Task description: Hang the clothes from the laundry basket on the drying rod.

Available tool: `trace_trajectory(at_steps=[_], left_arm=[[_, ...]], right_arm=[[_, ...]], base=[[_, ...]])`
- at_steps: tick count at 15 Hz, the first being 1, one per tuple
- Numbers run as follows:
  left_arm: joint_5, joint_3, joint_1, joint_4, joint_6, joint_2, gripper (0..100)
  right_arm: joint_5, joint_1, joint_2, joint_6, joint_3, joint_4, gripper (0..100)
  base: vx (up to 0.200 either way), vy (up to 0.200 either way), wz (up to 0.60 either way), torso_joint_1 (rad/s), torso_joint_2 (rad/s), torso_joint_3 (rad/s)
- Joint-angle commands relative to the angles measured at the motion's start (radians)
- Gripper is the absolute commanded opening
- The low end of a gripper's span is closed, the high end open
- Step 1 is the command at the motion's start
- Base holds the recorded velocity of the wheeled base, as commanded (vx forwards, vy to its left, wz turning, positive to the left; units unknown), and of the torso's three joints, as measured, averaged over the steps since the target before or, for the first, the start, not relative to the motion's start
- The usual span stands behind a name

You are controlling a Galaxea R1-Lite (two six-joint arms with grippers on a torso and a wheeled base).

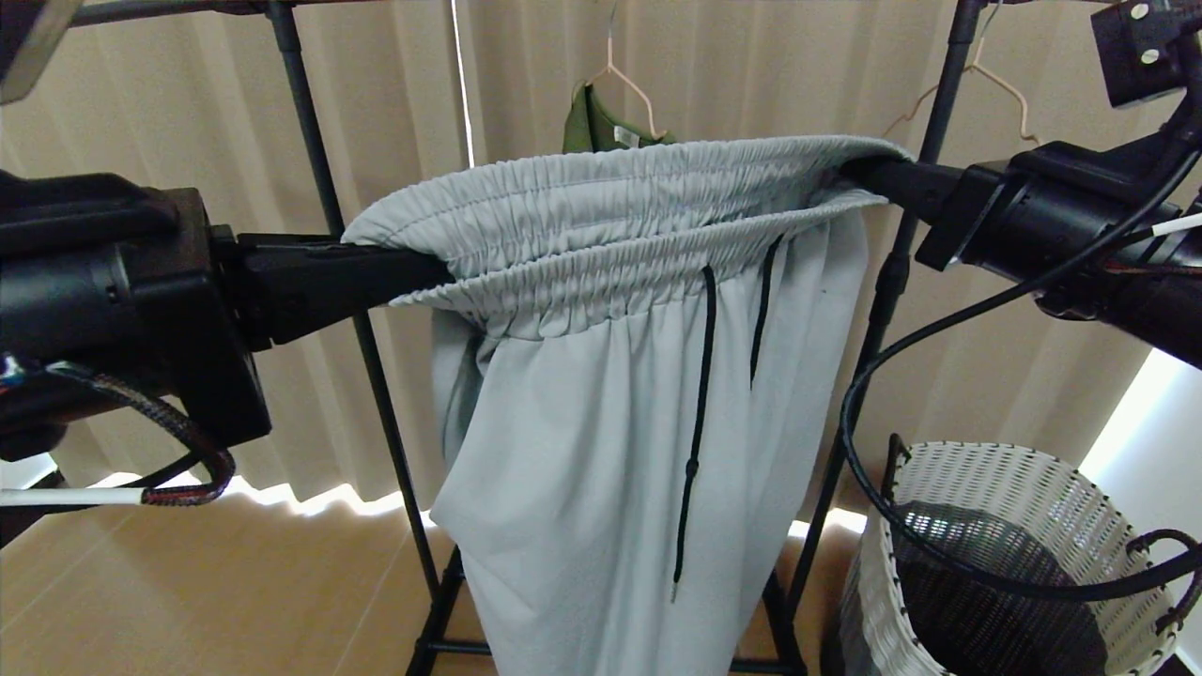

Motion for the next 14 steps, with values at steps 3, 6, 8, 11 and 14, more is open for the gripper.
trace_trajectory(at_steps=[3, 6, 8, 11, 14], left_arm=[[0.000, 0.015, -0.003, -0.002, -0.001, -0.015, 0], [0.004, 0.015, 0.003, -0.002, 0.002, -0.009, 0], [0.027, -0.008, 0.008, -0.002, 0.002, 0.003, 0], [0.182, -0.131, 0.009, -0.001, 0.010, 0.103, 0], [0.337, -0.213, 0.009, -0.007, 0.017, 0.198, 0]], right_arm=[[-0.001, 0.003, 0.021, -0.001, 0.007, -0.025, 0], [-0.001, 0.003, 0.011, -0.001, 0.009, -0.024, 0], [-0.001, 0.000, 0.006, -0.007, -0.005, -0.024, 0], [0.000, -0.001, -0.046, -0.014, -0.040, 0.024, 0], [0.009, 0.002, -0.124, -0.022, -0.042, 0.107, 0]], base=[[0.000, 0.000, 0.00, 0.000, 0.00, 0.000], [0.000, 0.000, 0.00, 0.000, 0.00, 0.000], [0.000, 0.000, 0.00, 0.000, 0.00, 0.000], [0.000, 0.000, 0.00, 0.000, 0.00, 0.000], [0.000, 0.000, 0.00, 0.000, 0.00, 0.000]])
